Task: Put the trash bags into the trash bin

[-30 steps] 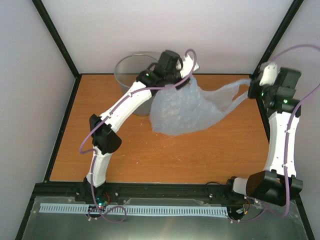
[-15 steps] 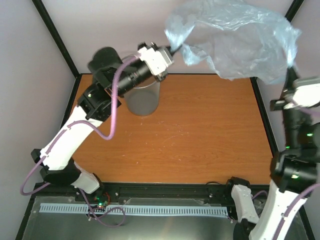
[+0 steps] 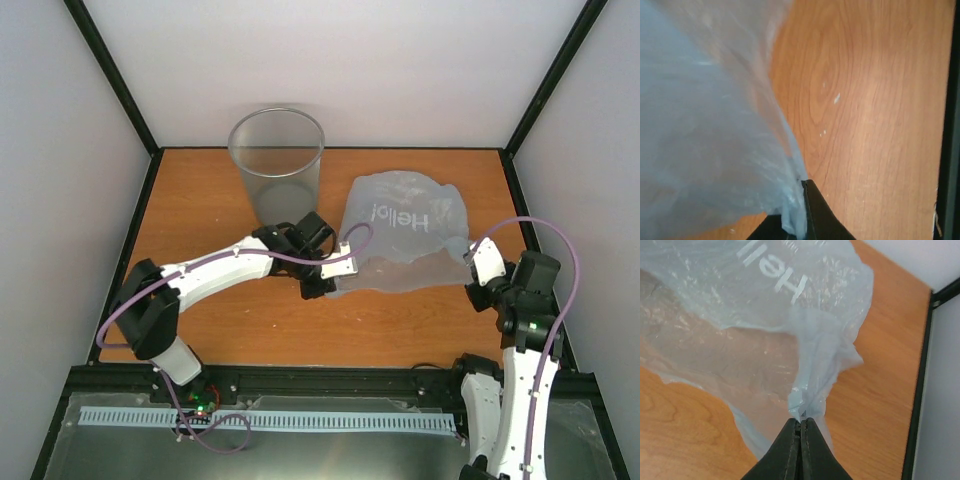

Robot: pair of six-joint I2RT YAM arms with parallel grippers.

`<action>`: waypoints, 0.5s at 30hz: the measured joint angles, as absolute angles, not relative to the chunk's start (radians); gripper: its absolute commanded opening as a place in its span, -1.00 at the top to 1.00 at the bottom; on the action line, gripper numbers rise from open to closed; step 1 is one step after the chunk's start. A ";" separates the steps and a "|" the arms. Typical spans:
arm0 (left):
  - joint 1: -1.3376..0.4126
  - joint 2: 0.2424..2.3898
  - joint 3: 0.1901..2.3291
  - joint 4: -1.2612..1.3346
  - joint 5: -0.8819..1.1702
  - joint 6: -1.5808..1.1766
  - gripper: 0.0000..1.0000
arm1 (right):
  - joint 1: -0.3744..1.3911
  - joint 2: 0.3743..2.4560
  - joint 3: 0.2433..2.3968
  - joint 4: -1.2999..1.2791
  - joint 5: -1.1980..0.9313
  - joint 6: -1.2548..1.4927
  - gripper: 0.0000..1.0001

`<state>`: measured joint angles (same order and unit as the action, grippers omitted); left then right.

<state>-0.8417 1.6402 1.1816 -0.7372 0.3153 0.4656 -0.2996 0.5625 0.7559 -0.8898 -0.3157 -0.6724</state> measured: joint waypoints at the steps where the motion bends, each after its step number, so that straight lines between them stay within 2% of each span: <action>1: -0.839 1.614 1.188 -0.728 0.324 0.455 0.99 | -0.300 0.568 0.756 -0.899 -0.326 -0.691 0.95; 4: -0.832 1.588 1.197 -0.707 0.343 0.418 0.99 | -0.300 0.606 0.751 -0.939 -0.338 -0.733 0.91; 5: -0.829 1.590 1.197 -0.701 0.347 0.403 0.99 | -0.300 0.619 0.750 -0.956 -0.338 -0.746 0.73; 8: -0.810 1.602 1.197 -0.695 0.351 0.362 0.99 | -0.300 0.650 0.752 -0.993 -0.334 -0.774 -0.31; 10: -0.792 1.606 1.200 -0.692 0.353 0.335 0.99 | -0.300 0.674 0.768 -1.021 -0.319 -0.786 -0.57; 12: -0.780 1.612 1.212 -0.688 0.356 0.317 0.99 | -0.300 0.712 0.812 -1.044 -0.304 -0.784 -0.68; 15: -0.773 1.620 1.233 -0.680 0.366 0.292 0.99 | -0.300 0.794 0.892 -1.069 -0.303 -0.780 -0.73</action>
<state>-0.7734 1.6203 1.2327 -0.6800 0.3660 0.2924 -0.2996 0.7940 0.8917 -1.0695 -0.3031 -0.7803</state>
